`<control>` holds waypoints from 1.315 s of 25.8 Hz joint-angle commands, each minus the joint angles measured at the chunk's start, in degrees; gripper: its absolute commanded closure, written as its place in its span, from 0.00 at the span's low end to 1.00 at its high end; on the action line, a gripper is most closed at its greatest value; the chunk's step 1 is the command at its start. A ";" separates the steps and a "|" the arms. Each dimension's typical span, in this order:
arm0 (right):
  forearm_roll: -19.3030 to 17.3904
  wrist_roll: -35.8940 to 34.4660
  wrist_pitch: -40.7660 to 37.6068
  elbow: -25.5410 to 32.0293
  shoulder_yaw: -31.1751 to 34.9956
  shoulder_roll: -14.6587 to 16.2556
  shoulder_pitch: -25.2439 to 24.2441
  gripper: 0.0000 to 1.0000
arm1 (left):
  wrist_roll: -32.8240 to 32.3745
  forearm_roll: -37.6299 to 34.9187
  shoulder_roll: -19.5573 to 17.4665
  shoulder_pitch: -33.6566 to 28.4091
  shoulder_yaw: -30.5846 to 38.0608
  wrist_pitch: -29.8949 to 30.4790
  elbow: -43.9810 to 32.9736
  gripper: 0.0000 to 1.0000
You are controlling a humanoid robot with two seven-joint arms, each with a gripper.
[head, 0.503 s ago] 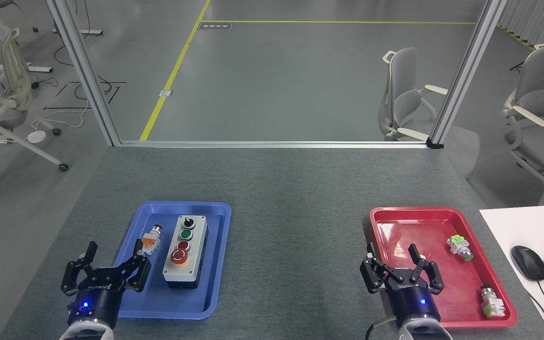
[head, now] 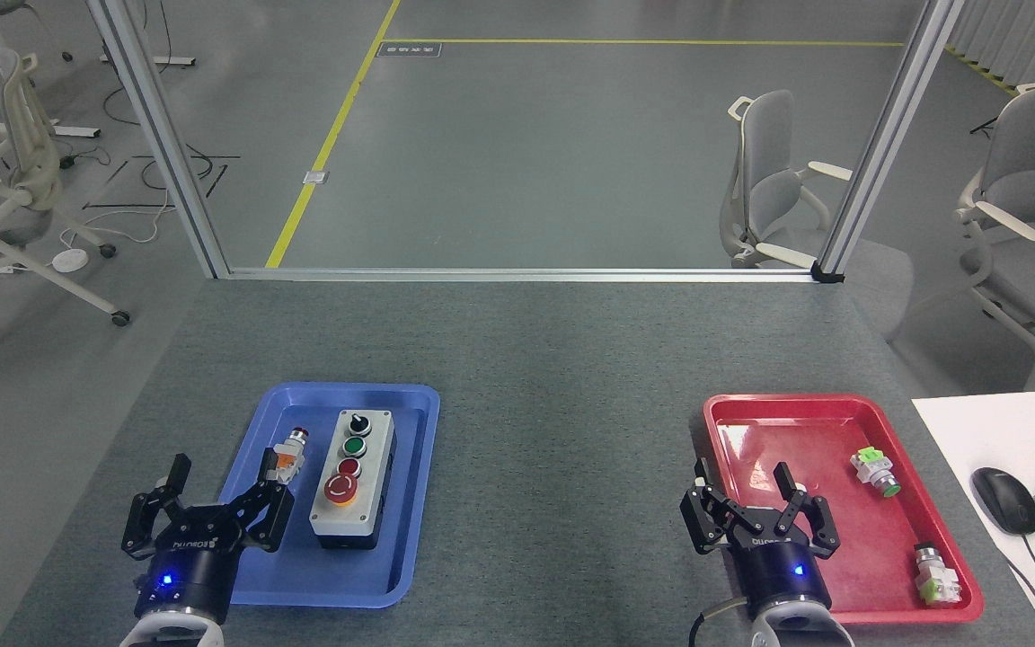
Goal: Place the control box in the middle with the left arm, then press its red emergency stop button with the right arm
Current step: 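Lower the left gripper onto the grey control box in the blue tray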
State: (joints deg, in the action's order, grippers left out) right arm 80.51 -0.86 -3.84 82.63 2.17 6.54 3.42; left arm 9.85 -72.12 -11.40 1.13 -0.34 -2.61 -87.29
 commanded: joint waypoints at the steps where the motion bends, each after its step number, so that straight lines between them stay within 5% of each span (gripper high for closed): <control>1: 0.00 -0.10 0.06 -0.01 -0.06 -0.04 0.01 0.02 | -0.27 -0.12 -0.20 -0.16 -0.18 0.33 -0.34 0.01; 7: 0.09 0.07 0.06 -0.01 -0.94 -0.04 0.01 0.02 | -0.36 -0.91 2.26 -1.83 -8.97 -2.05 4.32 0.01; 14: 0.09 -0.02 -0.03 -0.01 -0.94 -0.04 0.01 0.02 | -0.18 -0.91 4.63 -0.16 -9.24 -2.13 12.41 0.01; 34: -0.27 -3.00 0.15 -0.01 -0.76 -0.65 0.01 0.02 | -0.10 -0.91 6.04 4.41 -9.59 -2.40 19.18 0.01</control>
State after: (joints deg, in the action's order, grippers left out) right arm 80.17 -3.57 -3.83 82.62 1.45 5.91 3.43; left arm 9.75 -73.04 -5.60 4.44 -9.95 -4.94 -68.98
